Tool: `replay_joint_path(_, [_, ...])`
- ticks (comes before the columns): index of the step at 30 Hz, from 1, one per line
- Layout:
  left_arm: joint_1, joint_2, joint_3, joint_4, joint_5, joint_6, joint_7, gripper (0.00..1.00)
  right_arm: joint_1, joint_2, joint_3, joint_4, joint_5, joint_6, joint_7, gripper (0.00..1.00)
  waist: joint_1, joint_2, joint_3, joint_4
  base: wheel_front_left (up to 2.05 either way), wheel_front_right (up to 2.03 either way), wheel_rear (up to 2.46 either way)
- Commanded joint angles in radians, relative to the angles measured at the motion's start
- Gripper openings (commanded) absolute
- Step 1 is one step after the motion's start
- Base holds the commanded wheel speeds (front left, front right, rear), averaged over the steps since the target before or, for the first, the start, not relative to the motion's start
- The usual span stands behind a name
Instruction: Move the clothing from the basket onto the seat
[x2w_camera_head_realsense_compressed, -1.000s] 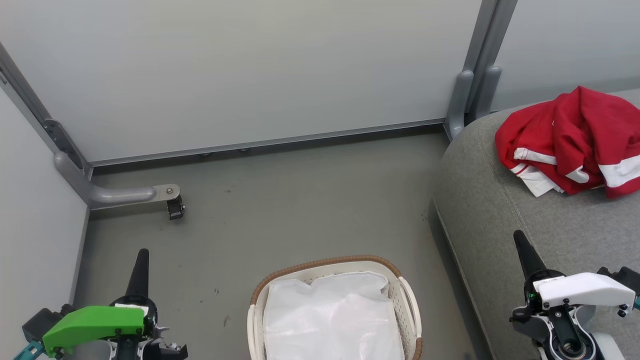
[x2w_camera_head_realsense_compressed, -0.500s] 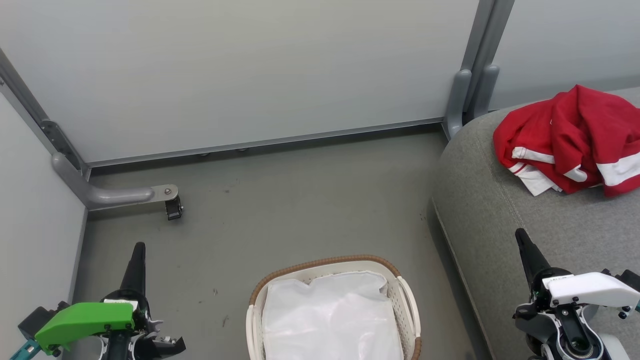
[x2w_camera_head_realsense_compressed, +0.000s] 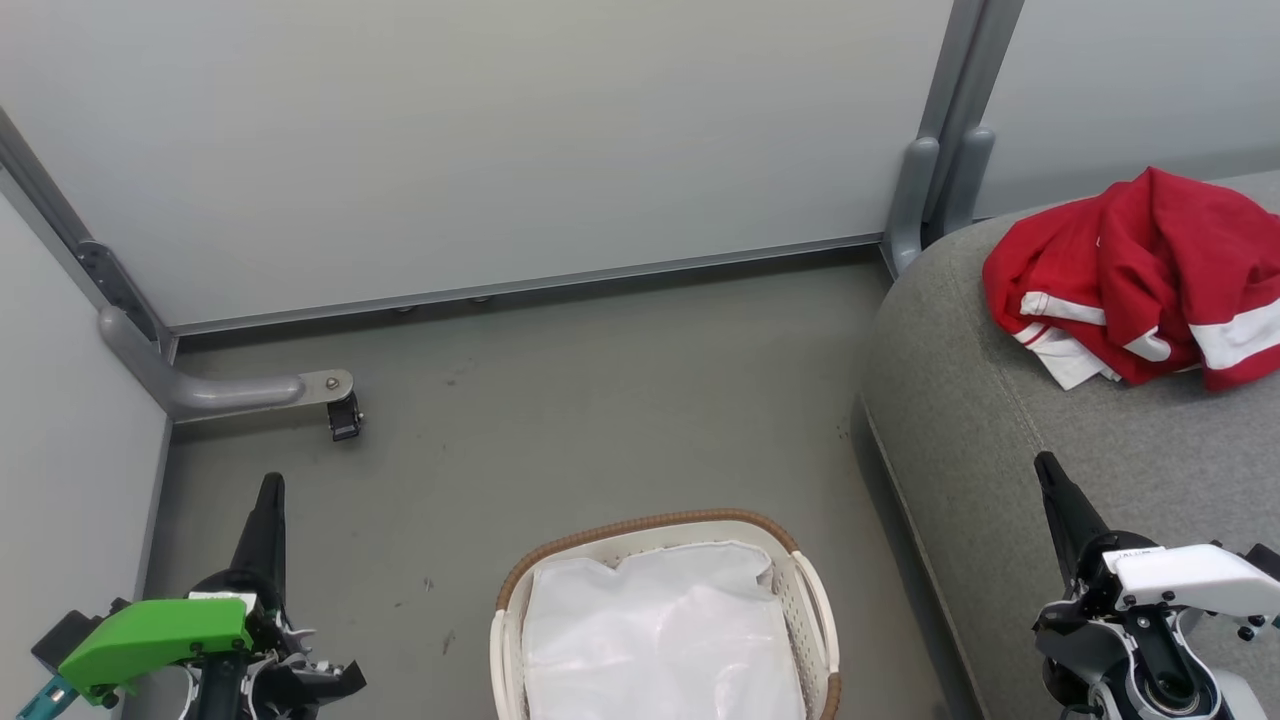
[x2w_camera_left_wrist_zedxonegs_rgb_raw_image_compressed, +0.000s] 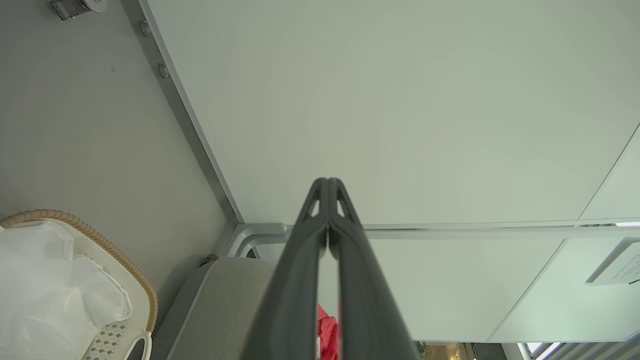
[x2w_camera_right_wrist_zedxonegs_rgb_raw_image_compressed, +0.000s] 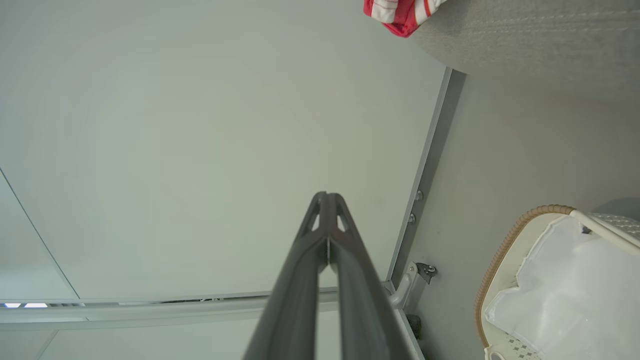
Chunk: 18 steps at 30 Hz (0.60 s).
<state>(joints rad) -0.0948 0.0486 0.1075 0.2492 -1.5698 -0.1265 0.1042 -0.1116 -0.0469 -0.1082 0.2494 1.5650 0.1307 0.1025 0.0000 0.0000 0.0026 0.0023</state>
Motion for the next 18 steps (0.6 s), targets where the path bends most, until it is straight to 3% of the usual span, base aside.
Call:
replay_joint_path(1, [-0.019,0.003,0.006,-0.005,-0.019,-0.006,0.006,0.00,0.006,-0.006,-0.005,-0.005,0.021,0.000,0.006,0.00,0.0000,0.0000,0.000,0.000,0.00,0.00,0.00])
replay_joint_path(18, [-0.020,0.003,0.010,-0.005,-0.044,-0.007,0.015,0.00,0.006,-0.006,-0.008,-0.007,0.050,0.000,0.015,0.00,0.0000,0.0000,0.001,-0.002,0.00,0.00,0.00])
